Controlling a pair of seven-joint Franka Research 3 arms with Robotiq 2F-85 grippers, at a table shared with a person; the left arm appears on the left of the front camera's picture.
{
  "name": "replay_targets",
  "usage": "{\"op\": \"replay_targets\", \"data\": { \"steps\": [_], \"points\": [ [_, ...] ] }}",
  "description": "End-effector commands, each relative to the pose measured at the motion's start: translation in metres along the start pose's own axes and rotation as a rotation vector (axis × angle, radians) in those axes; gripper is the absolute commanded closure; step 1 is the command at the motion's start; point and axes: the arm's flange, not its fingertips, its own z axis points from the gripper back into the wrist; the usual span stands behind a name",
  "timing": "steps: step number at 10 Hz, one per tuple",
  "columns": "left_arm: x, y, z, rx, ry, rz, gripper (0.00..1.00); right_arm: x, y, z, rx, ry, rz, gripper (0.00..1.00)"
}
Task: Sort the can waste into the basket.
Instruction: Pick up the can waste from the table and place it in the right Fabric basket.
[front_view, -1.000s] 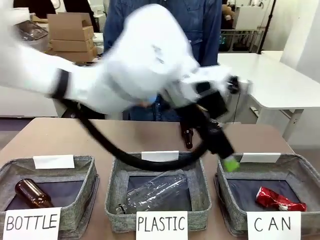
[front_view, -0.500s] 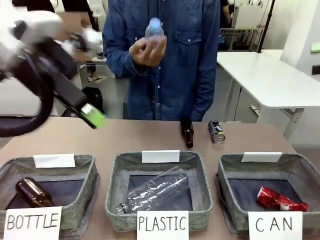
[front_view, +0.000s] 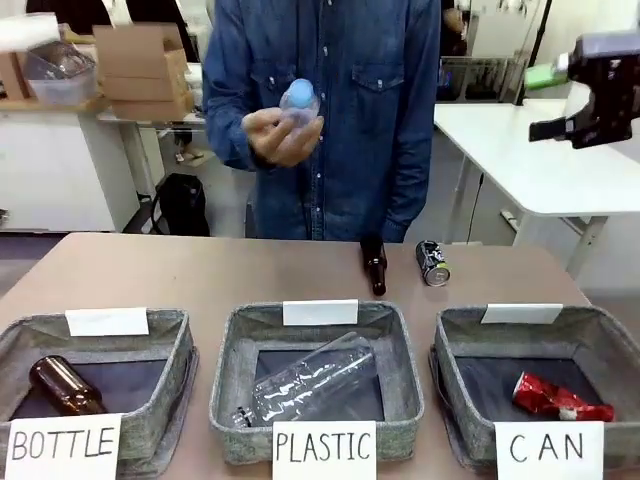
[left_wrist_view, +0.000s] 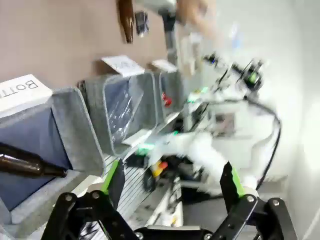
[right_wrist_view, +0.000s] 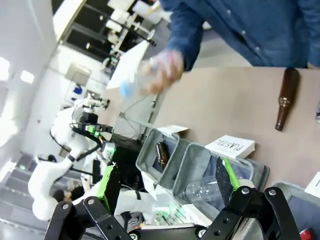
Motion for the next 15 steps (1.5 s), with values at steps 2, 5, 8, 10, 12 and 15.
{"op": "replay_targets", "data": {
  "steps": [2, 5, 8, 10, 12, 15],
  "points": [
    [0.0029, -0.0198, -0.0279, 0.053, 0.113, -0.117, 0.0, -0.0051, 0.0099, 0.0028, 0.004, -0.001, 0.05, 0.0],
    [0.0029, -0.0198, -0.0279, 0.053, 0.113, -0.117, 0.0, -0.0051, 0.0099, 0.0028, 0.004, -0.001, 0.05, 0.0],
    [0.0029, -0.0198, -0.0279, 0.053, 0.113, -0.117, 0.0, -0.0051, 0.0099, 0.0028, 0.004, -0.001, 0.05, 0.0],
    [0.0029, -0.0198, -0.0279, 0.053, 0.113, -0.117, 0.0, -0.0051, 0.0099, 0.0028, 0.004, -0.001, 0.05, 0.0],
    [0.0029, -0.0198, -0.0279, 0.053, 0.113, -0.117, 0.0, -0.0051, 0.0099, 0.0028, 0.004, -0.001, 0.05, 0.0],
    [0.0029, -0.0198, -0.0279, 0.053, 0.113, -0.117, 0.0, -0.0051, 0.0099, 0.0028, 0.004, -0.001, 0.05, 0.0]
  ]
}}
